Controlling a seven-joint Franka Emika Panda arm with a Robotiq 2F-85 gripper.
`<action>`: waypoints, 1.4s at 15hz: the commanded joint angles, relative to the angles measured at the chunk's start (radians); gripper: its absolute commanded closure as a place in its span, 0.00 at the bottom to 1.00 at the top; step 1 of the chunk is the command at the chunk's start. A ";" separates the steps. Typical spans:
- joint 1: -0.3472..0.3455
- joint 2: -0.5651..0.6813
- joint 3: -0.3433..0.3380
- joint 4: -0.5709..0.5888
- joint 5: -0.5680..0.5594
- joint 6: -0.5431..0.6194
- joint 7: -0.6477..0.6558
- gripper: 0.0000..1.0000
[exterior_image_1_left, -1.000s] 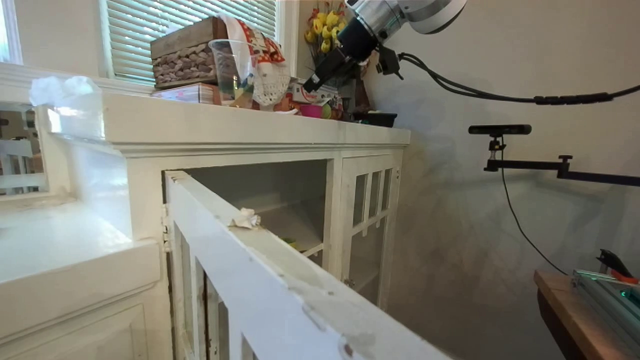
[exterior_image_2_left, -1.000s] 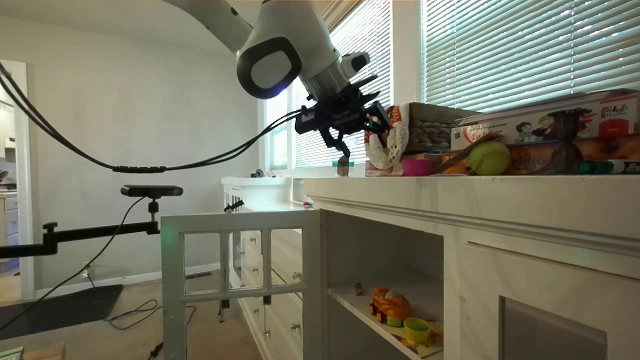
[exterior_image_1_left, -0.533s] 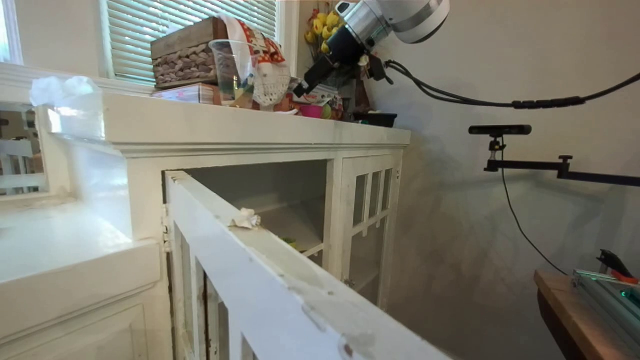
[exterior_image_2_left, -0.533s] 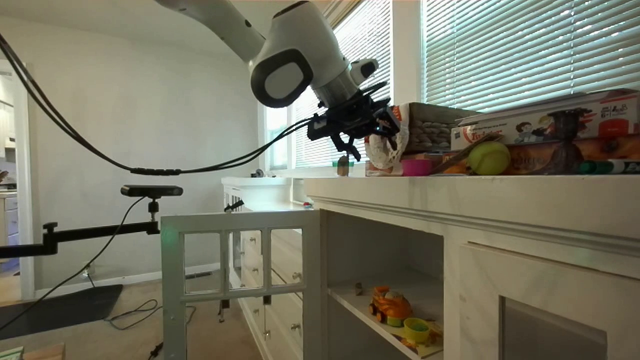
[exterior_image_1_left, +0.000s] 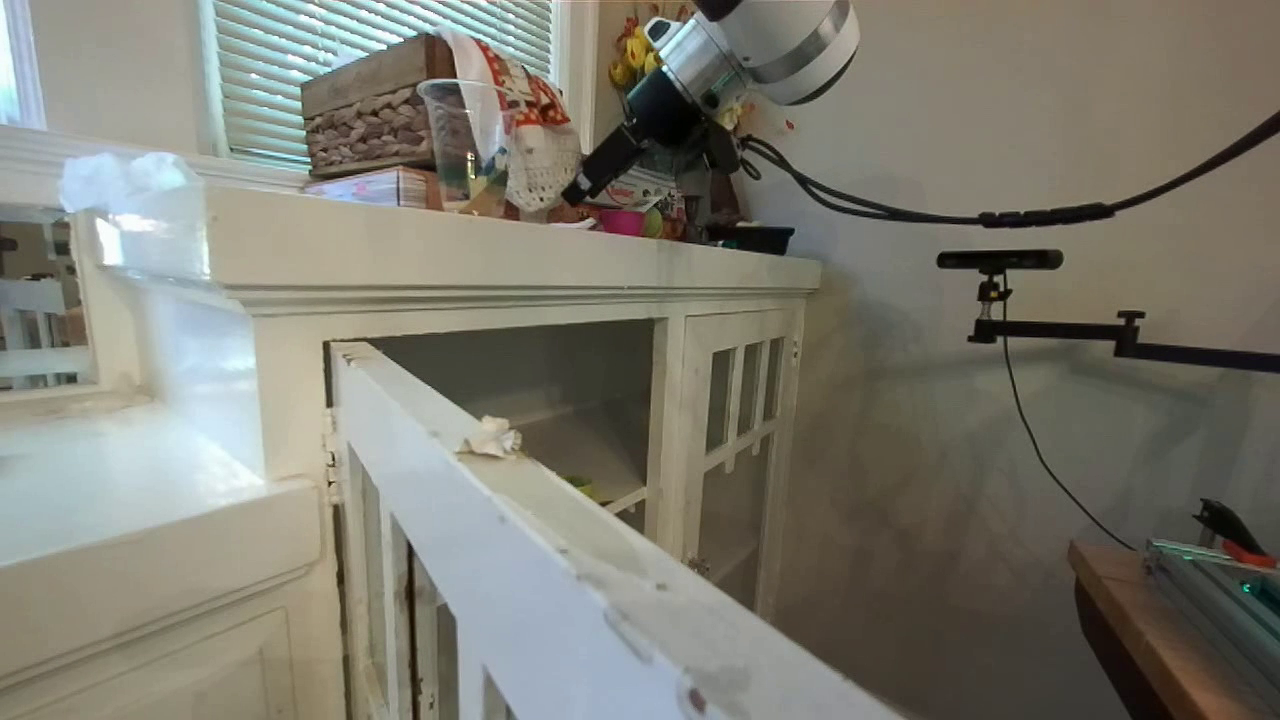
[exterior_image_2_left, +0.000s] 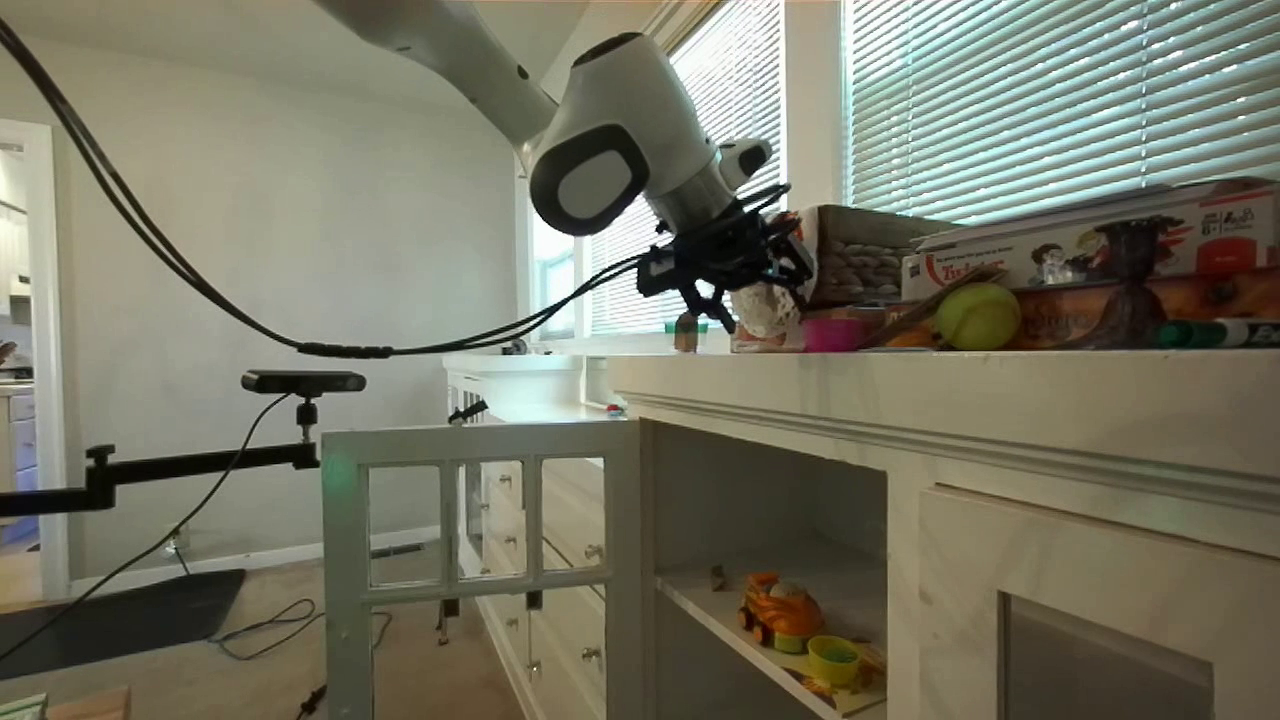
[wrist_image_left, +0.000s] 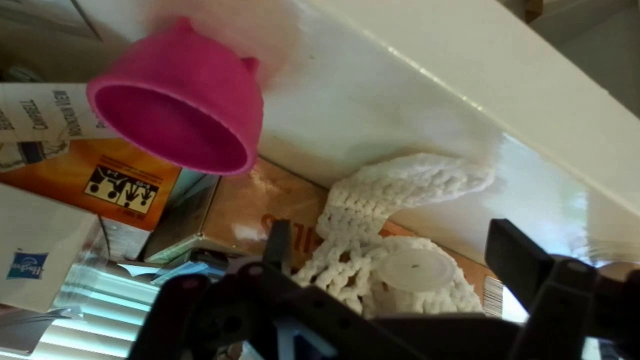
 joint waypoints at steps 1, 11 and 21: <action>0.006 0.053 0.003 0.061 -0.016 0.017 -0.004 0.10; 0.017 0.077 0.000 0.111 -0.022 0.004 -0.003 0.87; 0.003 -0.144 -0.069 0.034 -0.196 -0.262 0.040 0.87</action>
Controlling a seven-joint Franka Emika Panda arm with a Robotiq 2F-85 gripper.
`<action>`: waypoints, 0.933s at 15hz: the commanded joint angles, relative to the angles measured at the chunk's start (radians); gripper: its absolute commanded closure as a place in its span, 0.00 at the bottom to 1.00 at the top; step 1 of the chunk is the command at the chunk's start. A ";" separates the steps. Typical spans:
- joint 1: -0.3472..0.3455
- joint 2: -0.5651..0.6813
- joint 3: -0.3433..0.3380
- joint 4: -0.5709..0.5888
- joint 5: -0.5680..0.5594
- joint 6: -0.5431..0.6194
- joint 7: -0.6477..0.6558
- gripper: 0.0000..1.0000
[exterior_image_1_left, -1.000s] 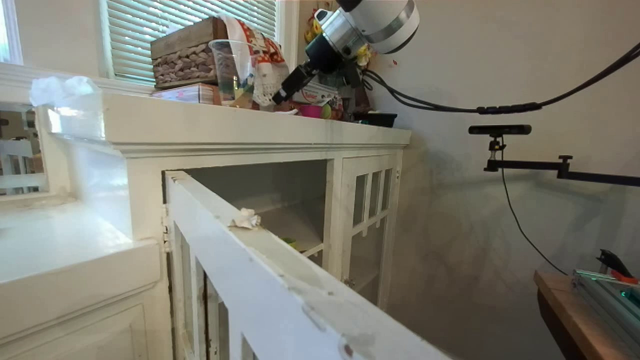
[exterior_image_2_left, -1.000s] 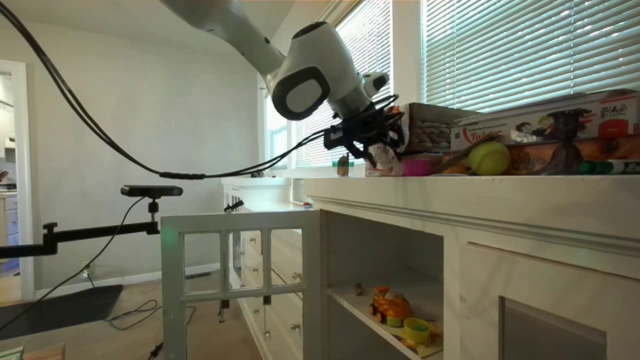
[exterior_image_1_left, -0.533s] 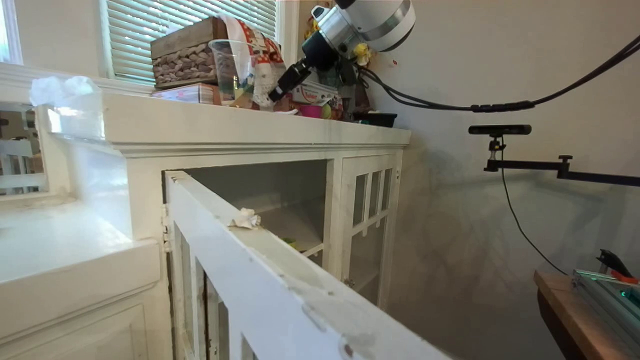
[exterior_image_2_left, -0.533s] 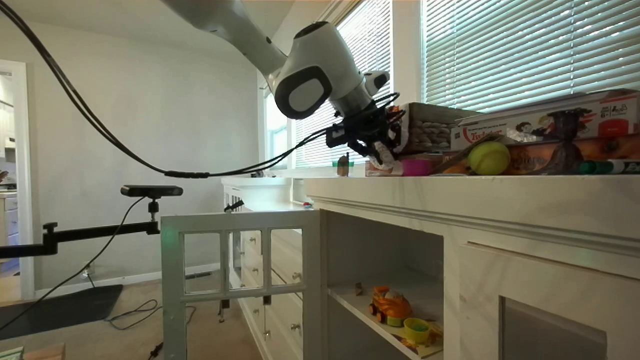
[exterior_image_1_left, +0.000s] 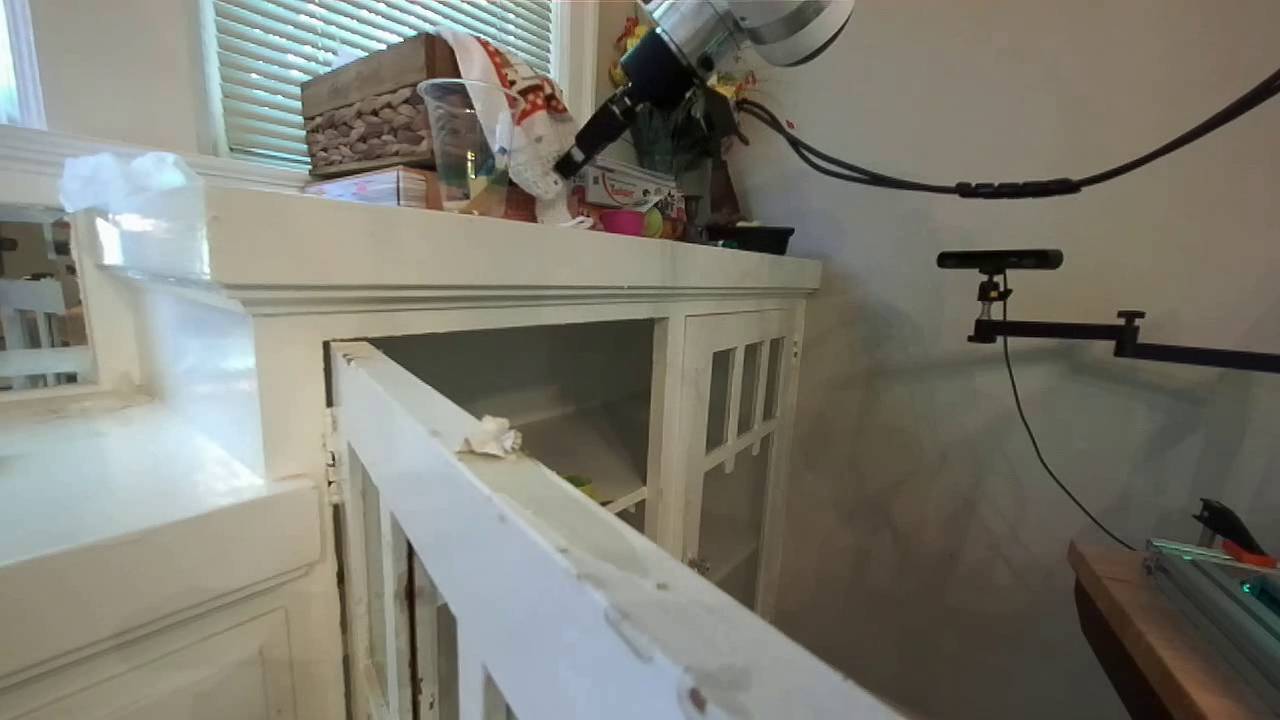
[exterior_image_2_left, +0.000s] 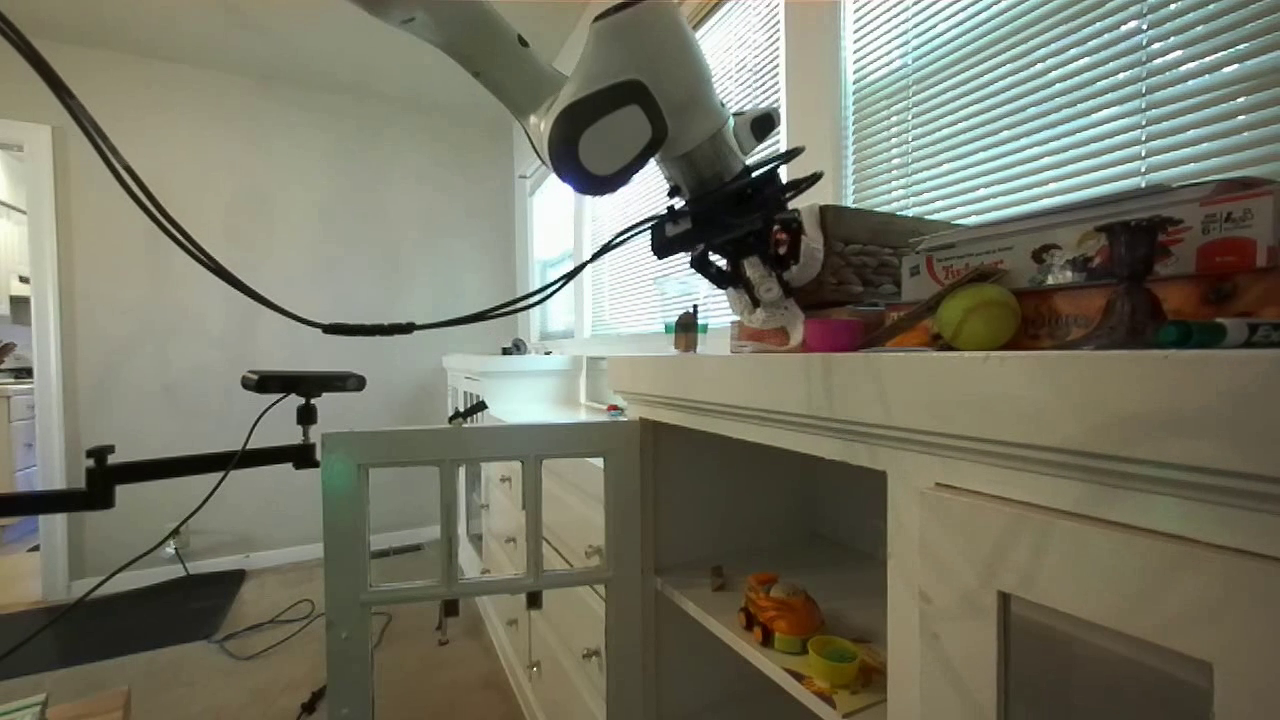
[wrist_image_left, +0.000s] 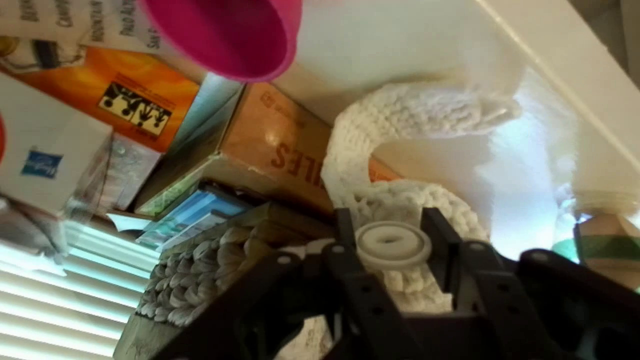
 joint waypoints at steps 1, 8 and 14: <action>-0.012 -0.149 -0.038 -0.043 -0.146 -0.164 0.045 0.87; 0.004 -0.274 -0.091 0.042 -0.275 -0.418 0.048 0.87; 0.016 -0.217 -0.091 0.173 -0.284 -0.371 0.101 0.87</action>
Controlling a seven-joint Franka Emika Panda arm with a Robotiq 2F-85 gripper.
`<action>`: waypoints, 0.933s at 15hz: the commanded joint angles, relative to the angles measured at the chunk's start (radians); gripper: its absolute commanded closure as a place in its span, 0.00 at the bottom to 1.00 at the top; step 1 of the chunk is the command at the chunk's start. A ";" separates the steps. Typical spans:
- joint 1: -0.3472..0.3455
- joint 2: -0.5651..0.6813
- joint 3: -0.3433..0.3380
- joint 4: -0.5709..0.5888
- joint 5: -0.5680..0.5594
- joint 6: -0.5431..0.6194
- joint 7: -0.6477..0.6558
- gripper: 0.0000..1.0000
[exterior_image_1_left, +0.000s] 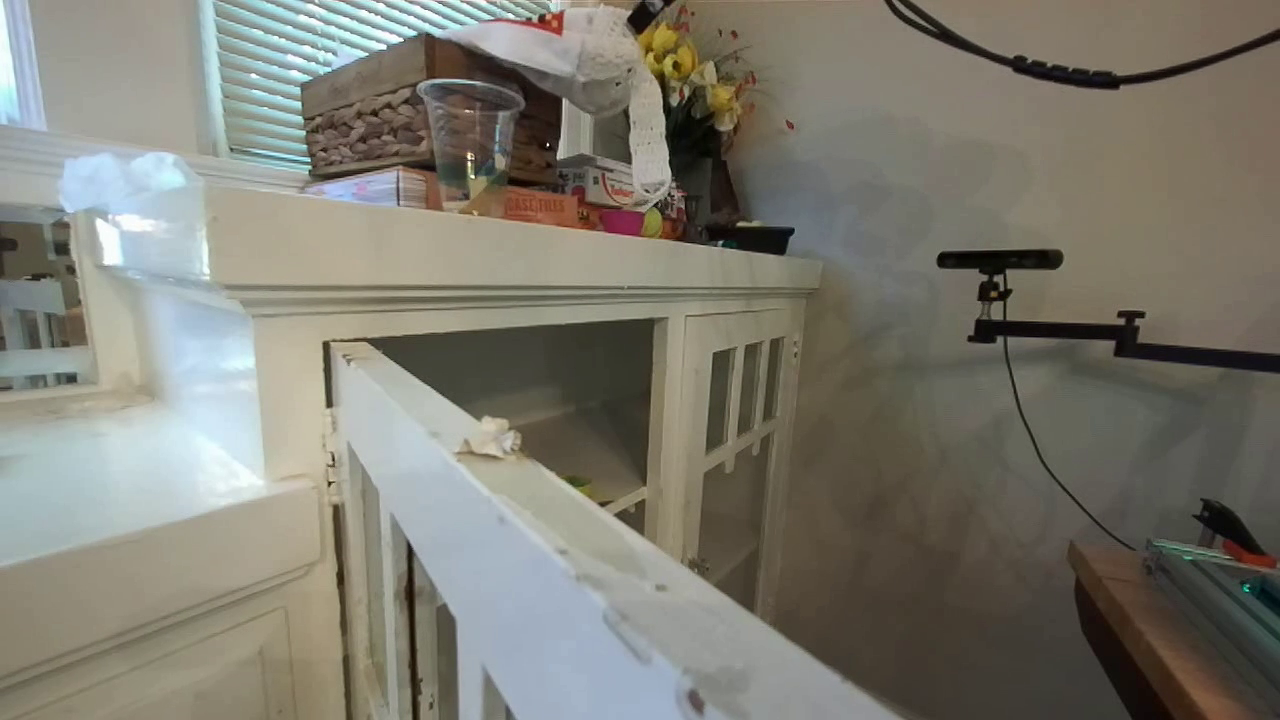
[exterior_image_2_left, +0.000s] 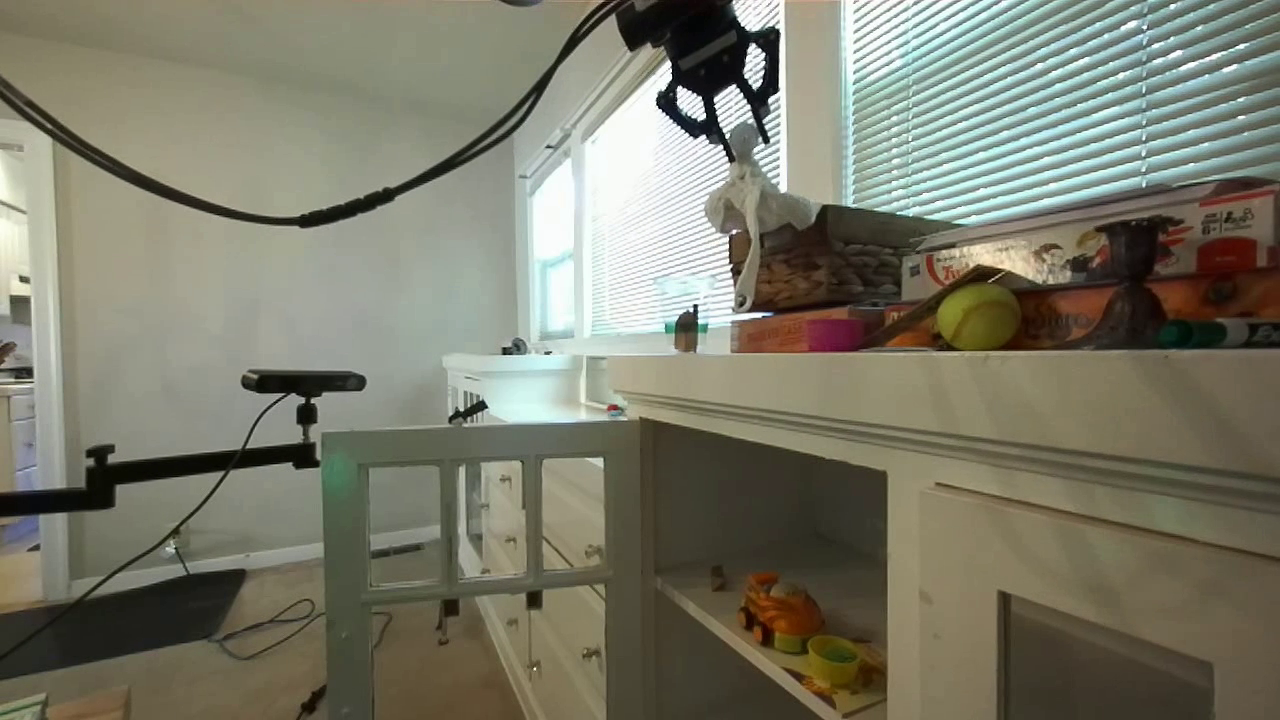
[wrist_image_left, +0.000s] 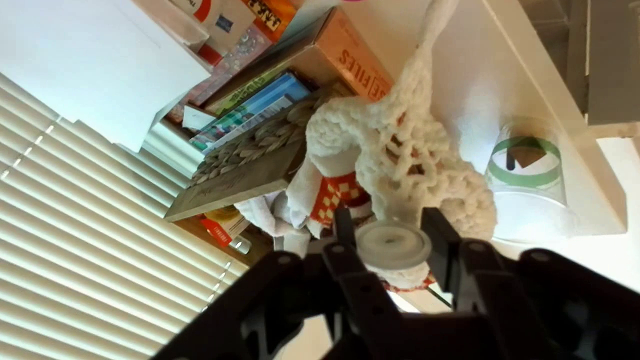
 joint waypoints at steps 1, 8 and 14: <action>0.023 0.062 -0.011 0.099 -0.034 0.032 0.066 0.87; 0.021 0.210 0.002 0.319 -0.052 0.174 0.147 0.87; 0.024 0.429 0.010 0.585 -0.027 0.204 0.128 0.87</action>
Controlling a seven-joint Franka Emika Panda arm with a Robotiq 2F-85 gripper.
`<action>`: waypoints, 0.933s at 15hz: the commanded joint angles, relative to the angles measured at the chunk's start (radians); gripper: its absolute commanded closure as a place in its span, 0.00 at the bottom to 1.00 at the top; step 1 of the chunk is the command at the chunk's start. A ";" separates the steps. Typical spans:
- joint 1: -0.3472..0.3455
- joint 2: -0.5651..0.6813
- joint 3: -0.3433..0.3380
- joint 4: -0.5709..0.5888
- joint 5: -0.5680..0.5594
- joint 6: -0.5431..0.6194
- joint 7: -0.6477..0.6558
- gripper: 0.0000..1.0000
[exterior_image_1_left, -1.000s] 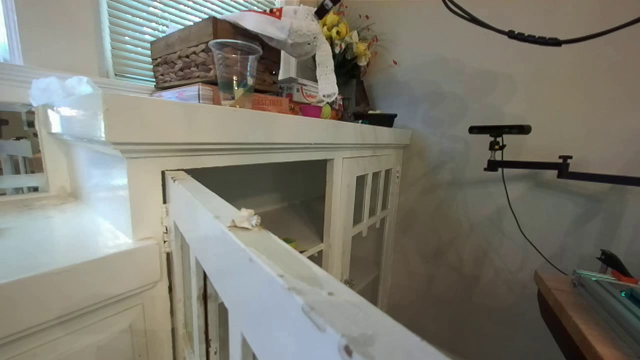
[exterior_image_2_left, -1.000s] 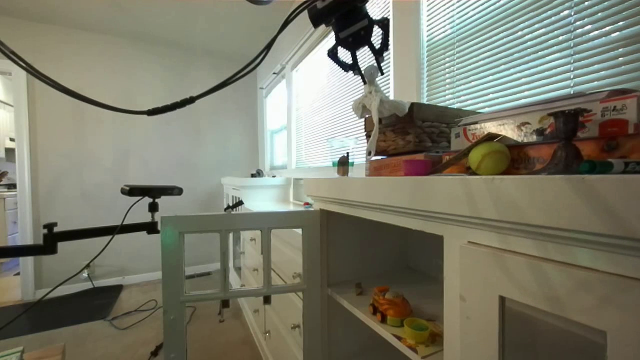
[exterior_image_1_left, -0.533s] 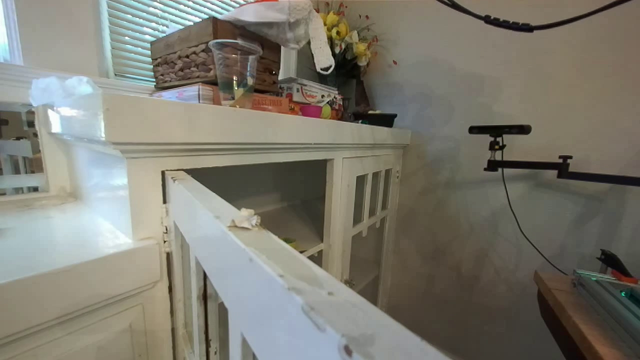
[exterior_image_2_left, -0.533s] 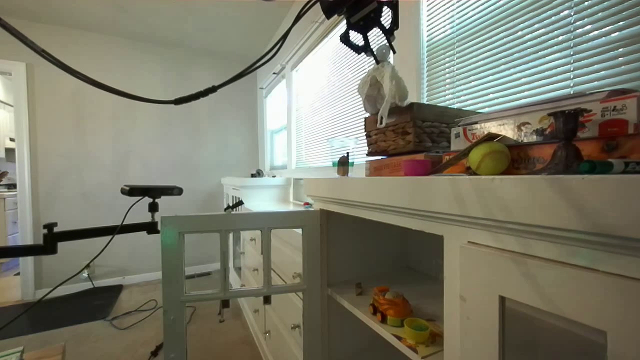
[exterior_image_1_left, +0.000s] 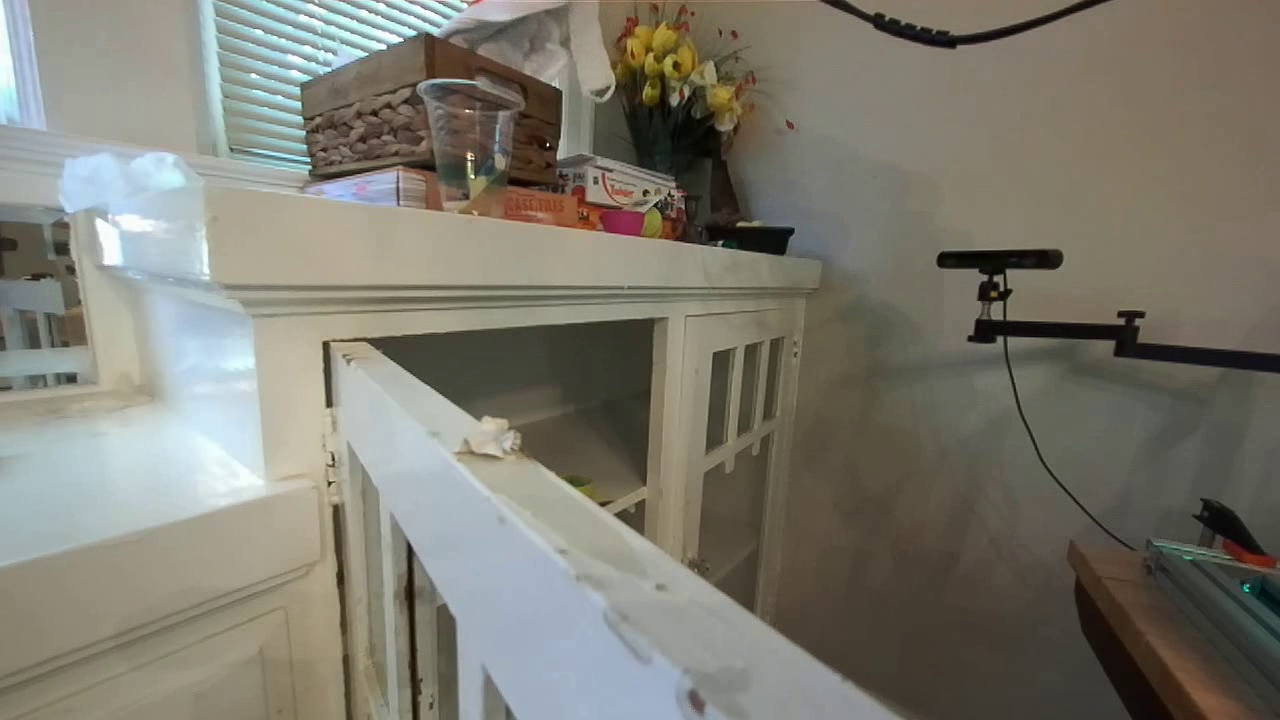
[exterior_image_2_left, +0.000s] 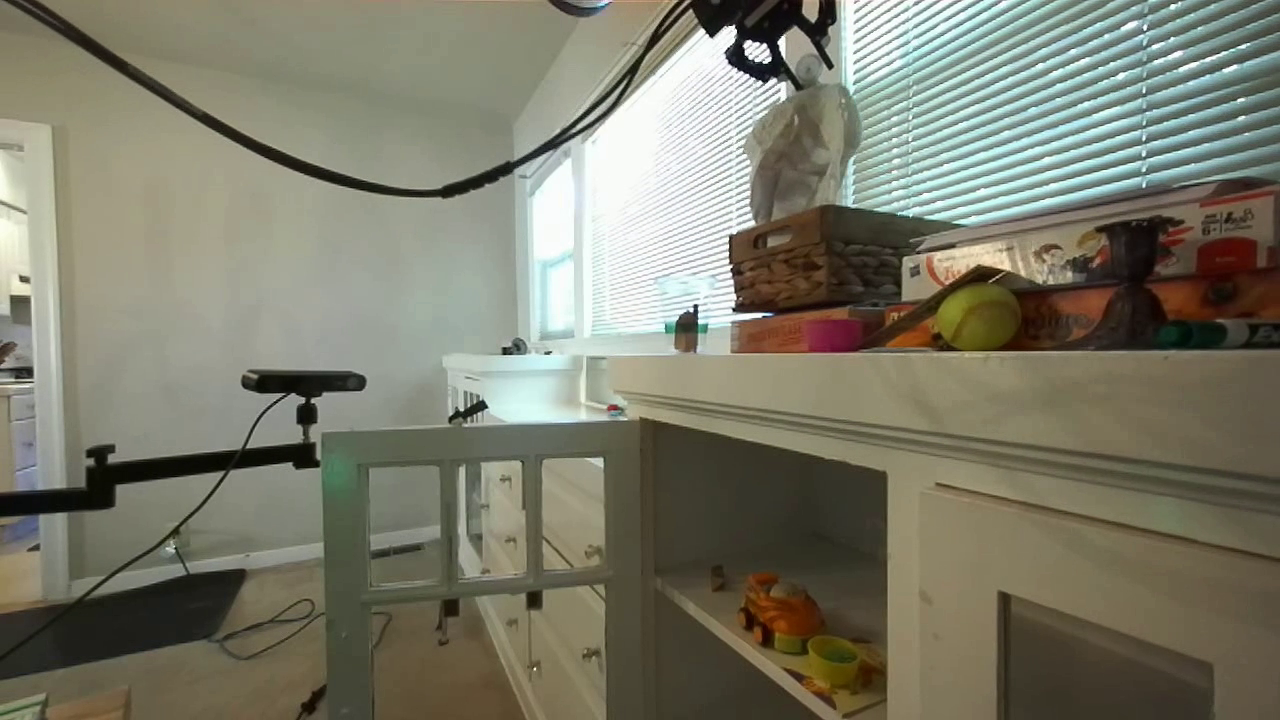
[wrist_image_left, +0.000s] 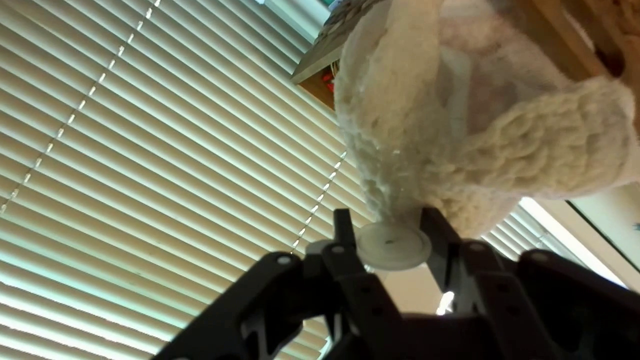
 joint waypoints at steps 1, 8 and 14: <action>0.007 0.183 0.000 0.218 -0.025 0.006 0.026 0.87; -0.023 0.431 0.068 0.476 -0.136 -0.046 0.122 0.87; 0.004 0.535 0.074 0.621 -0.175 -0.139 0.127 0.87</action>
